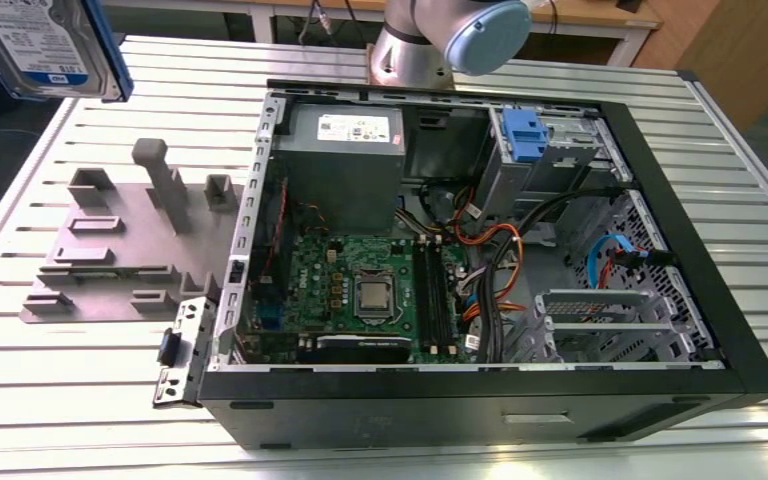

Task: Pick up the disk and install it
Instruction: 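Pick up the disk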

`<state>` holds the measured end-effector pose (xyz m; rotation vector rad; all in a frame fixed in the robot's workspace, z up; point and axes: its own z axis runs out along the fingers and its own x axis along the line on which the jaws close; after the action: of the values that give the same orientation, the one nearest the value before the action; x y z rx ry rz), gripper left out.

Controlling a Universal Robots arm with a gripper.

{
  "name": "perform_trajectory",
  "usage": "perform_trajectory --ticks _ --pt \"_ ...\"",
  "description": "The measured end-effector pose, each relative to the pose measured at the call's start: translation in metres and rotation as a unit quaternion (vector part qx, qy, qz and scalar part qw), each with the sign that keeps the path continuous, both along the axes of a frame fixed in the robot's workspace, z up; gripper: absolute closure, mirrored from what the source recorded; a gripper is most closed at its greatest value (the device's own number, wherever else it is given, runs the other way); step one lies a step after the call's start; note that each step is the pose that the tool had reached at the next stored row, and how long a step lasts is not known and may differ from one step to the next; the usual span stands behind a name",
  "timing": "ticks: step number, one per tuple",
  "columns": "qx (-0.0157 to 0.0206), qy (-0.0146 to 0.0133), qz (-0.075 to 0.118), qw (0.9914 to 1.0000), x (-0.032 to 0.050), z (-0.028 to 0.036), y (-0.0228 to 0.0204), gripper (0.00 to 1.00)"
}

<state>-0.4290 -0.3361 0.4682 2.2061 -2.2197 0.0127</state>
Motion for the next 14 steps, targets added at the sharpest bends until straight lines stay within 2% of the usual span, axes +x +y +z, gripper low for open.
perform_trajectory --ticks 8,14 --pt "0.0 0.0001 0.0 1.0 0.0 0.0004 -0.0009 0.64" --pt "0.0 0.0 0.0 1.0 0.0 0.0037 -0.0009 0.64"
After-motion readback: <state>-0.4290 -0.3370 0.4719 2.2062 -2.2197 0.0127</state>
